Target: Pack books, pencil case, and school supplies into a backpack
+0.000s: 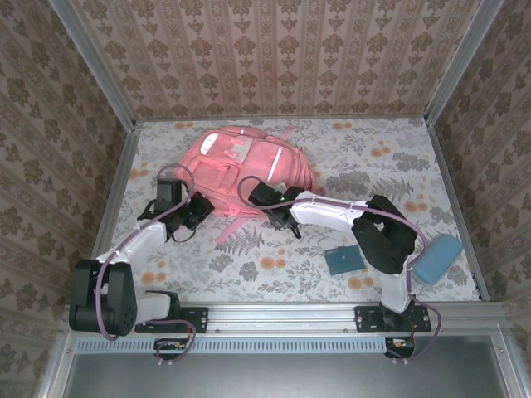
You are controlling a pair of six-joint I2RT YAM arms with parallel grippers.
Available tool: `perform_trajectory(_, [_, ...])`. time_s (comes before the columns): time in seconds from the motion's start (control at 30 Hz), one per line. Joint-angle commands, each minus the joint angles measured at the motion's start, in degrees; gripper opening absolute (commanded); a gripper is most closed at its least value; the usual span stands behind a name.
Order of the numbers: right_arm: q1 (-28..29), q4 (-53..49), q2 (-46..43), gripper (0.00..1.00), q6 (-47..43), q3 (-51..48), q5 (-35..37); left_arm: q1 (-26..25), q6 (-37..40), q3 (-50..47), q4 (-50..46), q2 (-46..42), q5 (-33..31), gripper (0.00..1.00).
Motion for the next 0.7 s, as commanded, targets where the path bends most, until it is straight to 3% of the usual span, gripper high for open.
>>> perform_trajectory(0.0, [0.1,-2.4,0.4,0.19,-1.0,1.6,3.8,1.0,1.7,1.1,0.2,-0.2,-0.6,0.00])
perform_trajectory(0.2, [0.6,-2.8,-1.9,0.08,-0.4,0.0,3.5,2.4,2.6,0.8,-0.3,-0.2,-1.1,0.00])
perform_trajectory(0.37, [1.0,0.4,-5.0,0.02,-1.1,-1.8,-4.4,5.3,3.8,1.4,-1.7,-0.4,-1.5,0.00])
perform_trajectory(0.57, [1.6,11.7,-5.7,0.02,2.5,-2.5,-22.0,9.0,3.0,1.4,-7.3,-5.0,-3.1,0.49])
perform_trajectory(0.67, [2.7,15.4,-3.0,0.02,4.8,0.0,-26.9,9.3,1.2,0.2,-9.8,-8.8,-2.6,0.66])
